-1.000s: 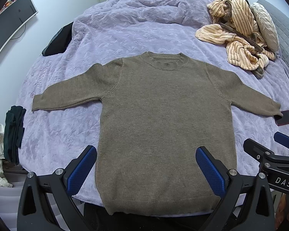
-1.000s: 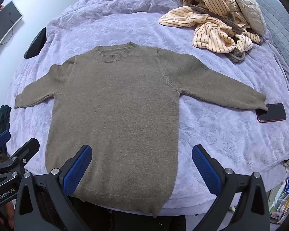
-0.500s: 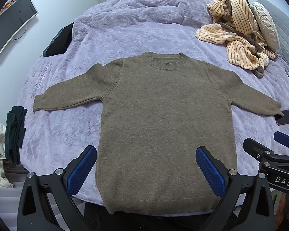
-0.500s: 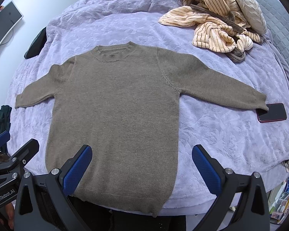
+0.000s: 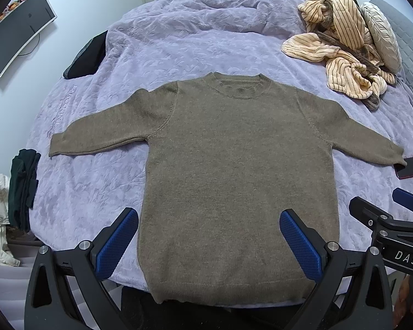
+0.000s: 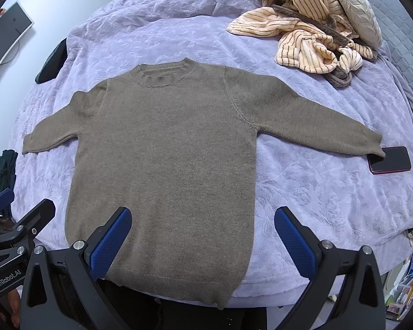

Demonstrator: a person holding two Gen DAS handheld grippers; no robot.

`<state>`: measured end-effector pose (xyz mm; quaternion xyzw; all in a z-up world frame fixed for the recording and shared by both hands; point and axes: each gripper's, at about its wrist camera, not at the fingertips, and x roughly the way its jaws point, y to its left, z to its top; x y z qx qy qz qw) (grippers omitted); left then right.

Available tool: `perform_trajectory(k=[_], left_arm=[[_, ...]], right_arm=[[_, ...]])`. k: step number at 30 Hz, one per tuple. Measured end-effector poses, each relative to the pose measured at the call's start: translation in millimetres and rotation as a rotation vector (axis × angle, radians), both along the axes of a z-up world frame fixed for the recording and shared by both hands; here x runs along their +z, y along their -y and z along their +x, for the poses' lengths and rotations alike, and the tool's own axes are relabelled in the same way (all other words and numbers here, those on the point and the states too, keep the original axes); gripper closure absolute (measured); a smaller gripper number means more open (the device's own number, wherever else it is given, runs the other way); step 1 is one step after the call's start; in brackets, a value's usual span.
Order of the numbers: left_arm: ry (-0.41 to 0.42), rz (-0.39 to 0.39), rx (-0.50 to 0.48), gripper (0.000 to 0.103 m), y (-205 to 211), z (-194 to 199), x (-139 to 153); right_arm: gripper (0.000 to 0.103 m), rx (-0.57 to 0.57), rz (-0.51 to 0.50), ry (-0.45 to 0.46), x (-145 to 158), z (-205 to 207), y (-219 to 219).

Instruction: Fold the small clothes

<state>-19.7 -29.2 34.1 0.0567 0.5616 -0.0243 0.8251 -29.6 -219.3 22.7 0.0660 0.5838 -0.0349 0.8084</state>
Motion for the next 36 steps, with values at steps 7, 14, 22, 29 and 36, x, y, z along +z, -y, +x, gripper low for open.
perform_trajectory(k=[7, 14, 22, 29, 36], left_arm=[[0.000, 0.000, -0.001, 0.000, -1.0, 0.1, 0.0], [0.001, 0.001, 0.014, 0.000, -3.1, -4.5, -1.5], [-0.005, 0.007, 0.022, 0.000, -2.2, -10.1, -1.9], [-0.023, 0.015, 0.033, 0.000, 6.1, -12.2, -3.1], [-0.042, 0.021, 0.040, 0.000, 5.7, -10.8, -3.6]], right_arm=[[0.000, 0.000, 0.000, 0.000, 0.5, 0.2, 1.3], [0.000, 0.005, 0.004, 0.000, -1.7, -3.4, -2.4], [0.000, 0.026, 0.014, -0.009, -3.3, -4.4, 3.7], [0.000, 0.042, 0.025, -0.033, -8.1, -1.8, 7.8], [0.000, 0.049, 0.037, -0.045, -13.0, 2.6, 9.0]])
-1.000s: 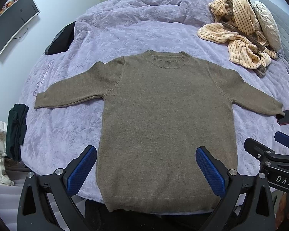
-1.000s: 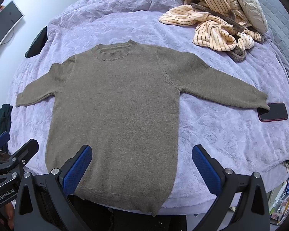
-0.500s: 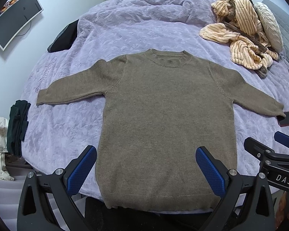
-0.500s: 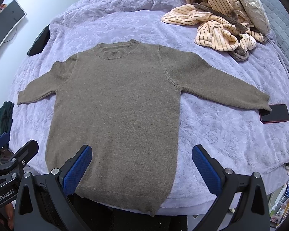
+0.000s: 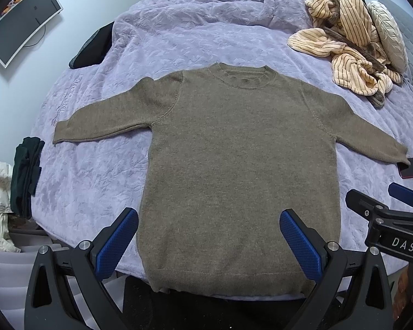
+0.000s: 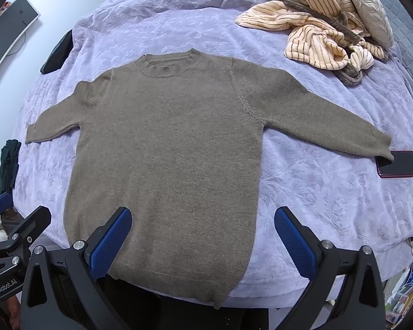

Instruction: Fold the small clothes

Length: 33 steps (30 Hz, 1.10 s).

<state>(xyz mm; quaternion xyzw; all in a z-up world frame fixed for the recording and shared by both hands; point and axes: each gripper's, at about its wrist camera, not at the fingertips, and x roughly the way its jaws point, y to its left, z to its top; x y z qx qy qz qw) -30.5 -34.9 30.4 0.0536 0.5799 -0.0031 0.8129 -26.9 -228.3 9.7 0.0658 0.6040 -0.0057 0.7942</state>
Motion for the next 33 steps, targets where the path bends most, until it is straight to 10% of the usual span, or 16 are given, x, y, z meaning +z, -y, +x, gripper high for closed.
perform_trajectory(k=[13, 21, 27, 33], left_arm=[[-0.032, -0.004, -0.026, 0.000, -20.1, 17.3, -11.6], [-0.070, -0.143, -0.059, 0.000, -48.9, 45.9, -30.1], [-0.124, -0.295, 0.100, 0.000, -142.6, 86.9, -69.0], [-0.006, -0.382, 0.323, 0.000, -283.5, 137.4, -100.0]], right_arm=[[0.000, -0.009, -0.010, -0.023, -11.4, 16.9, -24.6], [0.000, -0.058, -0.039, -0.069, -20.0, 29.6, -46.1], [0.000, -0.036, -0.051, -0.132, -38.5, 46.7, -86.8], [0.000, 0.069, -0.021, -0.160, -56.6, 71.7, -153.7]])
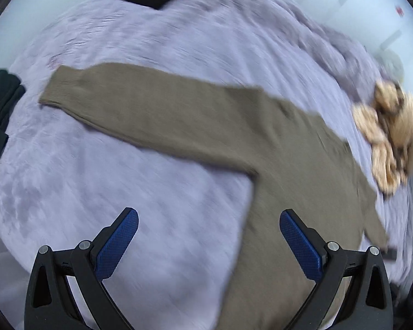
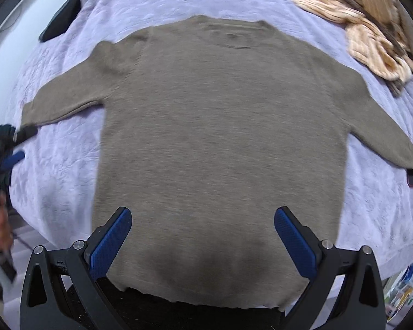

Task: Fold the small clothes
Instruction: 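Grasp the sweater sleeve cuff with the left gripper and lift it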

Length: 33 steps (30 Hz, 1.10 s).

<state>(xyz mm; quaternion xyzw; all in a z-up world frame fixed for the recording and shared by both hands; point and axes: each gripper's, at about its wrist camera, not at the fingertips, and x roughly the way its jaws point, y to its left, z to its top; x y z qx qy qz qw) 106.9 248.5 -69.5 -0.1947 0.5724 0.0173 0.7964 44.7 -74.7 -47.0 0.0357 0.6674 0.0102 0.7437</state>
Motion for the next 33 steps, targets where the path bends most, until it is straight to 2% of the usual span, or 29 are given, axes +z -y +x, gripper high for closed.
perform_trajectory(k=[2, 5, 7, 11, 15, 19, 21, 24, 25, 26, 27, 28, 29, 30, 31, 33], left_arm=[[0.030, -0.059, 0.092, 0.000, -48.1, 16.8, -15.1], [0.059, -0.190, 0.232, 0.000, -110.2, 33.5, -47.3], [0.057, -0.276, 0.279, 0.000, -134.4, 42.7, -70.2], [0.055, -0.373, 0.296, 0.000, -150.9, 59.2, -107.1], [0.082, -0.427, 0.301, 0.000, -157.3, 71.6, -118.8], [0.169, -0.469, 0.263, 0.000, -157.5, 73.8, -102.7], [0.205, -0.454, 0.231, 0.000, -153.9, 75.8, -93.5], [0.172, -0.405, 0.240, 0.000, -151.7, 87.3, -100.0], [0.153, -0.397, 0.263, 0.007, -153.1, 89.7, -104.3], [0.140, -0.392, 0.283, 0.021, -154.8, 89.8, -107.7], [0.128, -0.382, 0.298, 0.028, -156.0, 90.2, -110.1], [0.115, -0.359, 0.309, 0.044, -156.4, 91.1, -111.5], [0.104, -0.331, 0.308, 0.068, -156.0, 92.1, -112.6], [0.104, -0.326, 0.293, 0.078, -155.8, 91.3, -114.6], [0.119, -0.333, 0.279, 0.086, -154.4, 91.7, -113.6], [0.148, -0.289, 0.257, 0.089, -149.7, 88.5, -104.5]], right_arm=[[0.000, 0.031, 0.017, -0.008, -6.0, 6.9, -19.7], [0.000, 0.076, 0.030, -0.027, -17.6, 16.8, -50.7], [0.000, 0.095, 0.033, -0.042, -24.6, 21.6, -66.2], [0.000, 0.118, 0.030, -0.074, -35.4, 28.7, -90.1], [0.000, 0.128, 0.018, -0.082, -38.0, 32.3, -102.0], [0.000, 0.125, 0.010, -0.084, -37.0, 34.8, -108.5], [0.000, 0.125, 0.009, -0.081, -38.0, 36.4, -110.6], [0.000, 0.129, 0.007, -0.080, -39.5, 37.8, -115.2], [0.000, 0.132, 0.008, -0.080, -39.7, 37.7, -116.7], [0.000, 0.133, 0.009, -0.078, -40.2, 37.7, -119.1], [0.000, 0.136, 0.011, -0.074, -39.4, 37.0, -119.5], [0.000, 0.138, 0.013, -0.070, -38.8, 36.1, -119.5], [0.000, 0.140, 0.017, -0.065, -37.8, 35.0, -118.1], [0.000, 0.139, 0.021, -0.062, -37.8, 34.2, -117.4], [0.000, 0.135, 0.029, -0.061, -37.7, 33.4, -114.5], [0.000, 0.126, 0.046, -0.062, -37.4, 31.2, -107.1]])
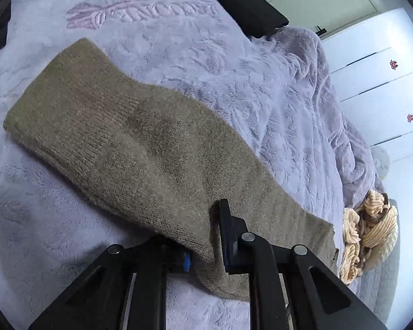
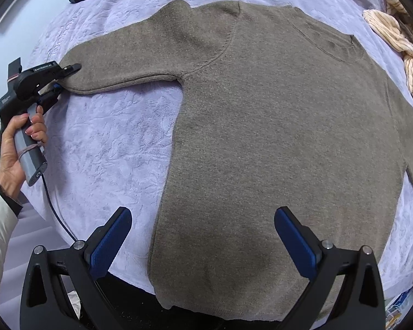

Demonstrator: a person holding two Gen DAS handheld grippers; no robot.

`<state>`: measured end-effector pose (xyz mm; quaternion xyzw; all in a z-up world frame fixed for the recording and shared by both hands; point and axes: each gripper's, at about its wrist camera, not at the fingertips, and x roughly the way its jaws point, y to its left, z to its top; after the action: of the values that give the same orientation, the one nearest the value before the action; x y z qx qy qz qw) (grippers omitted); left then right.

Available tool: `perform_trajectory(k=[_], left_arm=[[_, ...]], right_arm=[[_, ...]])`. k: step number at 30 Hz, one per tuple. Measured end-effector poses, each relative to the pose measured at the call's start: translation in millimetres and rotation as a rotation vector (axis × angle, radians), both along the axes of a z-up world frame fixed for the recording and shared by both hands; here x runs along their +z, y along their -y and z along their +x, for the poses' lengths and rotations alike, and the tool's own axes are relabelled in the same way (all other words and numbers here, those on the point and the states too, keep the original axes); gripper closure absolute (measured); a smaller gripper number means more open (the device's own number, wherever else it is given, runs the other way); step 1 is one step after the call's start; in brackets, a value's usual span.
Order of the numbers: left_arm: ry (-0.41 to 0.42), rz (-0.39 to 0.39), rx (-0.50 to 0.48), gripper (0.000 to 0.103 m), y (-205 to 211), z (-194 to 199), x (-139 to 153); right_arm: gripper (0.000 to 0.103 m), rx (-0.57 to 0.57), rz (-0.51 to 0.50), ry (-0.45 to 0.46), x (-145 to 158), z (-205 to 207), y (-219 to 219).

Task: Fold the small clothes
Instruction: 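Grasp the sweater sleeve cuff with the left gripper and lift it, then fold the held sleeve across the sweater body with the left gripper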

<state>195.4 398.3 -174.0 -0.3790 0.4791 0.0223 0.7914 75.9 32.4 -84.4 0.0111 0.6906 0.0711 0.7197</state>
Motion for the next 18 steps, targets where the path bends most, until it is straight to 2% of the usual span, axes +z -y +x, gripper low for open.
perform_trajectory(k=[1, 6, 12, 15, 18], left_arm=[[0.021, 0.034, -0.022, 0.093, 7.3, 1.4, 9.9], [0.140, 0.125, -0.121, 0.093, 59.4, 6.9, 71.3], [0.306, 0.170, -0.303, 0.093, 176.9, 23.2, 149.6], [0.340, 0.160, -0.437, 0.093, 254.5, 31.5, 163.5], [0.325, 0.186, -0.587, 0.093, 341.5, 36.8, 152.2]], right_arm=[[0.000, -0.004, 0.003, 0.002, 0.6, -1.5, 3.4], [0.000, -0.035, 0.022, 0.009, 2.0, -1.0, 42.3], [0.000, -0.087, 0.031, 0.029, 4.6, 2.9, 106.4], [0.000, -0.136, 0.026, 0.045, 3.6, 1.9, 147.2], [0.000, -0.199, 0.011, 0.051, 2.9, 0.1, 194.0]])
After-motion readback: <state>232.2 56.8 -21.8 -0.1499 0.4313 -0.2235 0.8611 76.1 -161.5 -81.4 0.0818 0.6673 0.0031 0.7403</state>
